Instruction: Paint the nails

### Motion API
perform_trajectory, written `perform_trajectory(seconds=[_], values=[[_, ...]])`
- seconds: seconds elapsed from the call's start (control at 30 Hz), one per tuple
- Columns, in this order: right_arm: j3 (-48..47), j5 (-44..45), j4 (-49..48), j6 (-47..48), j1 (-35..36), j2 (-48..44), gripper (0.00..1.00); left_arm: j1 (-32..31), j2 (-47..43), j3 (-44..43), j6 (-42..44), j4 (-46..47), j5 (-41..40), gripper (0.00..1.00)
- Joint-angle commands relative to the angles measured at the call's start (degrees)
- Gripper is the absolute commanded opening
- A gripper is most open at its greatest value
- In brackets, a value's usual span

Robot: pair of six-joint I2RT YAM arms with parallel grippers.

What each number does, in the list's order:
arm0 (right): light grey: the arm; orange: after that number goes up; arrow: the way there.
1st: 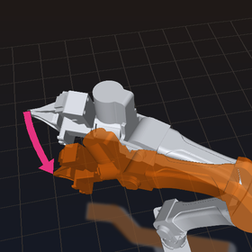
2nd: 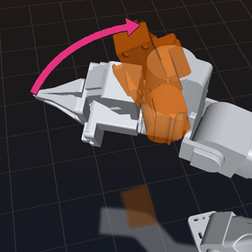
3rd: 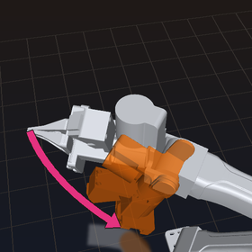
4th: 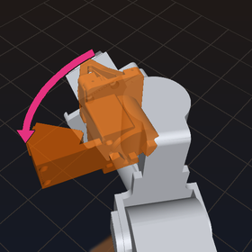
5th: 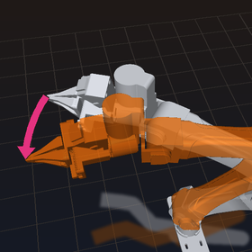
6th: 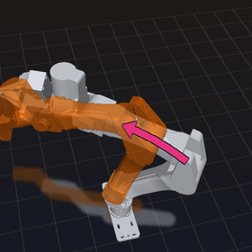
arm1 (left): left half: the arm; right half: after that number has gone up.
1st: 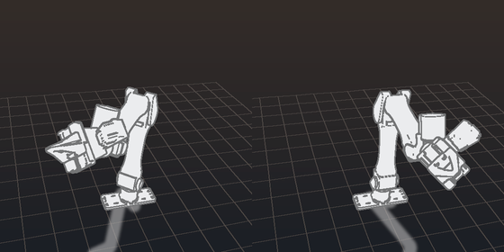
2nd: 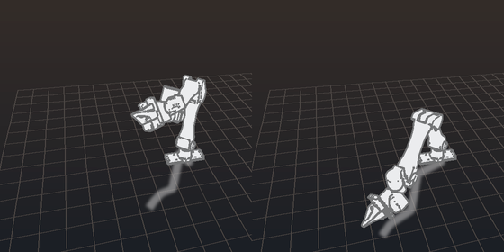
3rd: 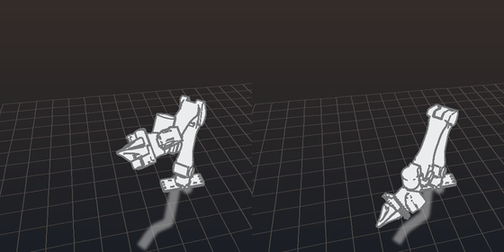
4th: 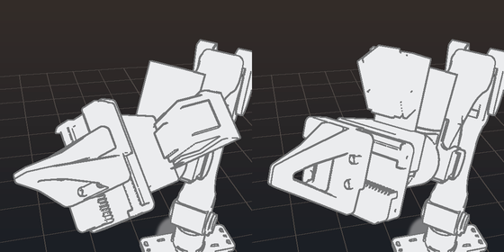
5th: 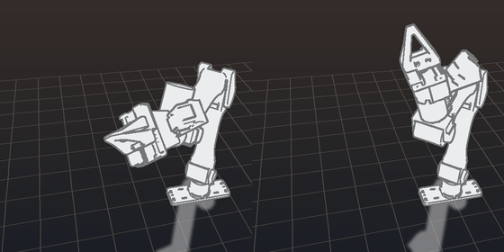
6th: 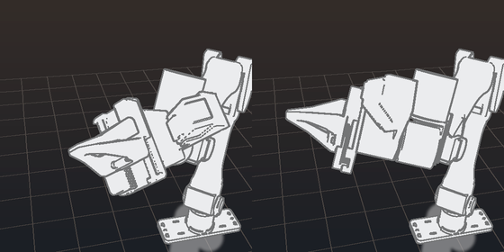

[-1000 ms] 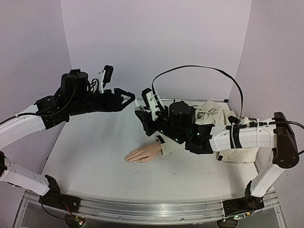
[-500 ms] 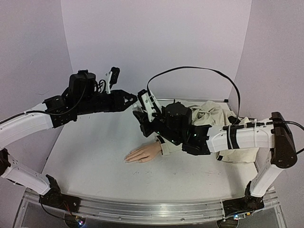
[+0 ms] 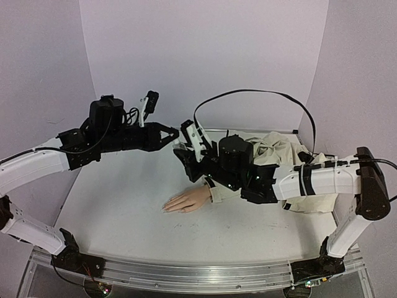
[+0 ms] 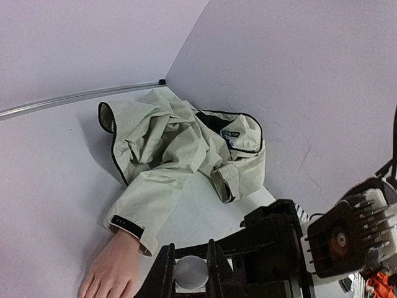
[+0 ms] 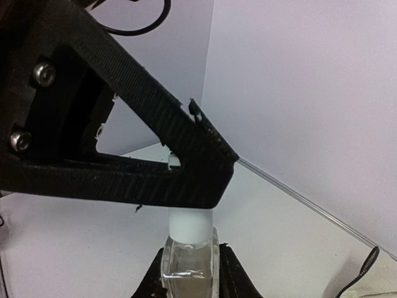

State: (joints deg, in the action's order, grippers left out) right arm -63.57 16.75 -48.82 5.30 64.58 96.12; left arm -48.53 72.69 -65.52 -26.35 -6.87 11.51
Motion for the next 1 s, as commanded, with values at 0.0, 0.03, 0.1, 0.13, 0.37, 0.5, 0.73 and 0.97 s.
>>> perform_trajectory(seconds=[0.0, 0.03, 0.1, 0.13, 0.37, 0.5, 0.73, 0.97], values=[[1.64, -17.06, -9.82, -1.76, -1.56, -6.99, 0.00, -2.27, -3.94, 3.35, 6.31, 2.38, 19.90, 0.00], [2.44, -23.49, -10.66, -3.00, -2.99, -8.47, 0.00, -2.27, -4.74, 4.16, 7.87, 2.73, 23.56, 0.00], [3.16, -41.20, -12.40, -7.30, -6.66, -10.54, 0.00, -2.27, -6.09, 5.10, 10.87, 2.88, 31.30, 0.00], [3.20, -50.58, -13.96, -9.81, -8.27, -11.20, 0.00, -2.31, -6.62, 5.46, 11.83, 2.84, 34.72, 0.00], [-0.32, -74.12, -21.84, -23.11, -9.98, -11.48, 0.00, -2.26, -6.42, 4.71, 14.45, 2.83, 49.11, 0.00], [0.66, -71.09, -21.63, -24.52, -10.62, -12.27, 0.00, -2.27, -6.63, 3.66, 14.87, 2.83, 45.66, 0.00], [5.78, -53.77, -10.30, -12.59, -11.91, -17.58, 0.00, -2.18, -12.46, 7.43, 13.17, 3.01, 20.54, 0.54], [4.52, -31.21, 1.20, -1.30, -11.02, -17.02, 0.00, -2.22, -11.89, 5.29, 7.73, 3.27, 10.37, 0.82]])
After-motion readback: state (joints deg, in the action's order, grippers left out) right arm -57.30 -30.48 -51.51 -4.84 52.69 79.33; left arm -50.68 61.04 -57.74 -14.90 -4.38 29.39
